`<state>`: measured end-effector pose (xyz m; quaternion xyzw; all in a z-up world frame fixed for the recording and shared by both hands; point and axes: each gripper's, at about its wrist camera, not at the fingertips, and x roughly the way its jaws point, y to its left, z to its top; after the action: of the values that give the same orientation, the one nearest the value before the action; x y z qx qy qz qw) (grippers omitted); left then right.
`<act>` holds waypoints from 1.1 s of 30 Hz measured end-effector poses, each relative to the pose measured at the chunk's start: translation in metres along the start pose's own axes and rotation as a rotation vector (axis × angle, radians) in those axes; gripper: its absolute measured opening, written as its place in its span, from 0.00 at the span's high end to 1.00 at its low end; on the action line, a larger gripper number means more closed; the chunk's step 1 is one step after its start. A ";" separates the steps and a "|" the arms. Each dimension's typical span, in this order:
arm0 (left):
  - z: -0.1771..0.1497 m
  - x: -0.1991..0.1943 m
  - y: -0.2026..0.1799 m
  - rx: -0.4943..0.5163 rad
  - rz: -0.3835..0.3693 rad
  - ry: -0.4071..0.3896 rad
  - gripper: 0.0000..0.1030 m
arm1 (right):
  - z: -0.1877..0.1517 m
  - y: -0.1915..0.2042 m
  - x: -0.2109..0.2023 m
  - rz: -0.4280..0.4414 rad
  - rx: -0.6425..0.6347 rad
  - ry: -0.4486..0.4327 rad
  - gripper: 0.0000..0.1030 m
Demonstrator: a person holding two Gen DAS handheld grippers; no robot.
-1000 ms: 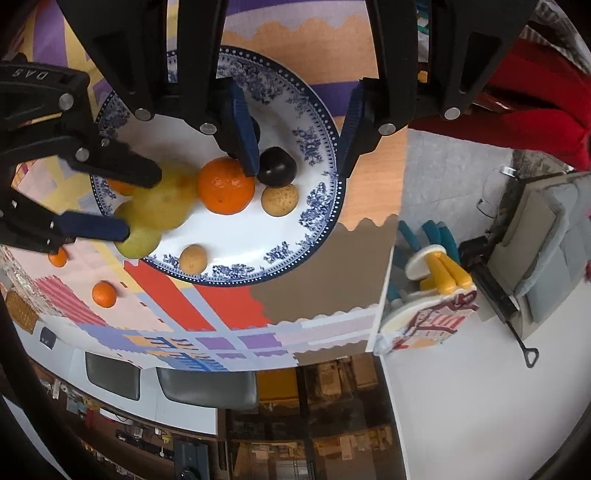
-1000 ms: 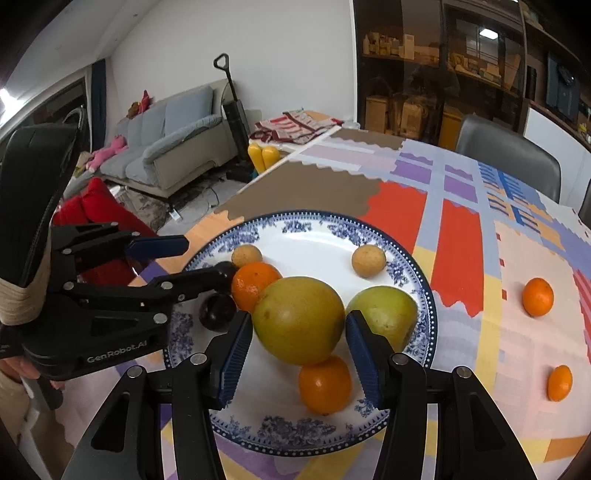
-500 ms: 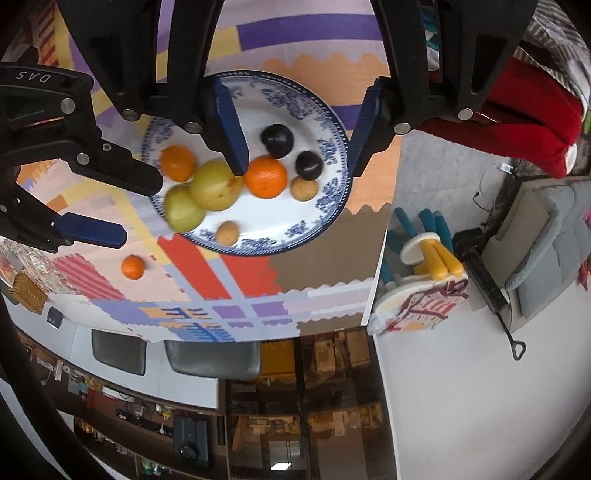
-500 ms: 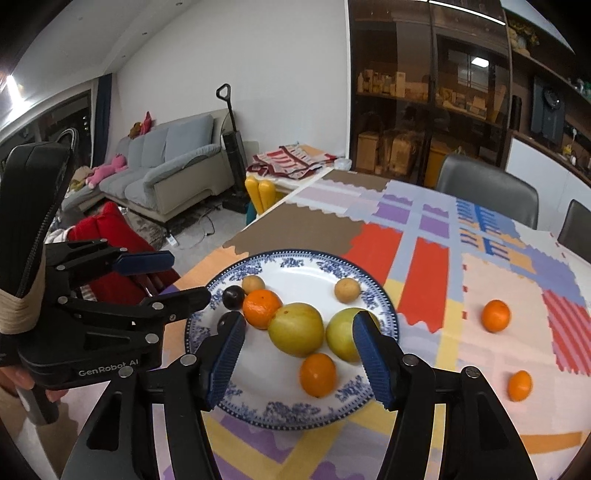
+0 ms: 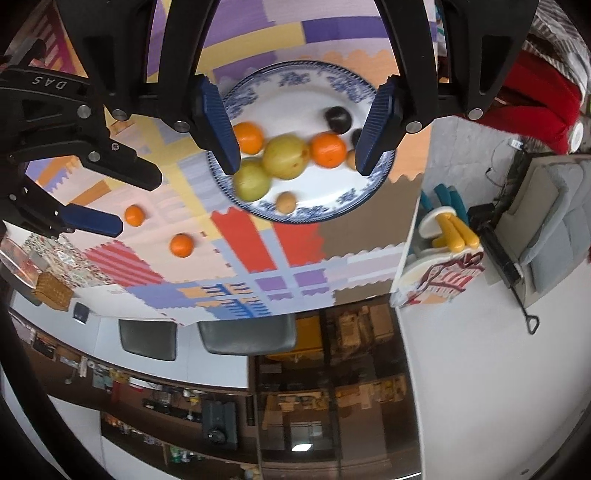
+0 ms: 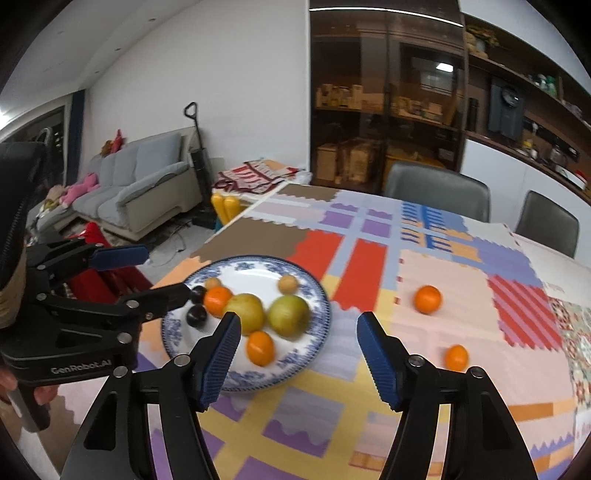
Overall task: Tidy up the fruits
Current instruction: 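Move the left gripper to a mandarin while the right gripper reaches another mandarin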
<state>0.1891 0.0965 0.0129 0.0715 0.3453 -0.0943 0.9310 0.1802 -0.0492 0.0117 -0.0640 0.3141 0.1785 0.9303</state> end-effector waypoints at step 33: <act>0.069 0.136 -0.119 0.273 -0.295 0.099 0.38 | -0.048 -0.138 0.023 -0.309 0.347 0.135 0.36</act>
<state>0.3072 -0.0502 -0.0327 0.1501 0.3813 -0.2722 0.8706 0.2217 -0.1812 -0.0399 0.0379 0.3878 -0.0274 0.9205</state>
